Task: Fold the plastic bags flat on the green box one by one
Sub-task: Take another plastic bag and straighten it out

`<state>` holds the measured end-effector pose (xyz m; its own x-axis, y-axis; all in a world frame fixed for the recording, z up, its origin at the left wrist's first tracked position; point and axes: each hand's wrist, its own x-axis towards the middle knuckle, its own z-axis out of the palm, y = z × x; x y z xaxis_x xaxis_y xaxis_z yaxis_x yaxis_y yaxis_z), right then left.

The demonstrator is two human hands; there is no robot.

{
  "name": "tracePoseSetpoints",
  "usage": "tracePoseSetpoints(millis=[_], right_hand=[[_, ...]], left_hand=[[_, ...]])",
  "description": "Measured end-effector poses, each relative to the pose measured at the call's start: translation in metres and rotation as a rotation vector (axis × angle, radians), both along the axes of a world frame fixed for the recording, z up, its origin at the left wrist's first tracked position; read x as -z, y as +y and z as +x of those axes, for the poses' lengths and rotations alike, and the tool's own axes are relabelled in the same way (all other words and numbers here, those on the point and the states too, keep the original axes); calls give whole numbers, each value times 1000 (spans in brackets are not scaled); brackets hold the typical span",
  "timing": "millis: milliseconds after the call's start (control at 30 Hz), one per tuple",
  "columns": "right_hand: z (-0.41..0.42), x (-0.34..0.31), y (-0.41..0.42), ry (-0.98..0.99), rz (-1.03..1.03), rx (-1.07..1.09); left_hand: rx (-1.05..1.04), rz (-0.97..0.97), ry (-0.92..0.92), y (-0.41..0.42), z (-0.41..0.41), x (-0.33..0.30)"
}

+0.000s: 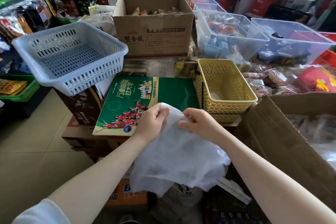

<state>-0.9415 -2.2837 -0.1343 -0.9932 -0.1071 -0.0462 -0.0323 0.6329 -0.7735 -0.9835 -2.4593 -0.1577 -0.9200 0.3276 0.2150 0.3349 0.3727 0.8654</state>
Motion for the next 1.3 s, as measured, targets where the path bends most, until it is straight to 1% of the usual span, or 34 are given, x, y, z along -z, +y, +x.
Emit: tracePoseSetpoints(millis=[33, 100, 167, 267, 333, 433, 467, 500, 533, 567, 600, 633, 667, 700, 733, 800, 833, 900, 933, 967, 1033, 1133, 1200, 1267, 1300], right_hand=[[2, 4, 4, -51, 67, -44], [5, 10, 14, -119, 170, -67], [6, 14, 27, -163, 224, -45], [10, 20, 44, -254, 271, 4], [13, 25, 50, -277, 227, 77], [14, 28, 45, -232, 18, 195], [13, 27, 41, -208, -37, 194], [12, 25, 36, -190, -61, 178], [11, 22, 30, -170, -61, 153], [10, 17, 24, -143, -38, 119], [8, 13, 19, -114, -5, 87], [6, 8, 13, -74, 19, 61], [4, 3, 9, -29, 30, 51], [3, 0, 6, 9, 13, 54], [2, -3, 4, 37, -28, 69], [3, -8, 6, 41, -140, 95], [5, -8, 9, 9, -207, 89], [11, -7, 18, -119, -354, 41], [14, -5, 24, -203, -393, 11], [18, -1, 27, -270, -388, -21], [21, 10, 30, -296, -296, -45], [20, 23, 31, -204, -168, 54], [20, 30, 32, -159, -71, 68], [22, 42, 36, -161, 58, 73], [23, 49, 38, -180, 136, 69]], left_hand=[[-35, 2, 1, 0, 0, 3], [-111, -9, -2, -3, 2, 6], [-203, -32, -23, -10, -1, 12], [-381, -116, -78, -28, -6, 26], [-435, -178, -129, -39, -7, 39], [-454, -353, -278, -45, -9, 50], [-450, -443, -277, -45, -7, 50], [-430, -522, -195, -42, -6, 48], [-374, -532, -57, -37, -5, 45], [-269, -477, 76, -31, -3, 36], [-117, -395, 139, -23, 1, 24], [51, -326, 117, -14, 5, 10], [205, -278, 56, -5, 8, 1], [306, -247, 8, 2, 11, -8], [341, -216, 8, 8, 12, -13], [316, -120, 49, 15, 11, -17], [289, -68, 62, 16, 10, -17], [218, 4, 93, 16, 9, -15], [181, 25, 96, 15, 9, -14], [147, 47, 81, 13, 7, -12], [68, 77, 37, 9, 3, -9], [-123, 69, 53, 2, -6, -7], [-271, 78, 59, -3, -13, -9], [-383, 108, 9, -6, -17, -9], [-405, 125, -22, -8, -18, -9]])
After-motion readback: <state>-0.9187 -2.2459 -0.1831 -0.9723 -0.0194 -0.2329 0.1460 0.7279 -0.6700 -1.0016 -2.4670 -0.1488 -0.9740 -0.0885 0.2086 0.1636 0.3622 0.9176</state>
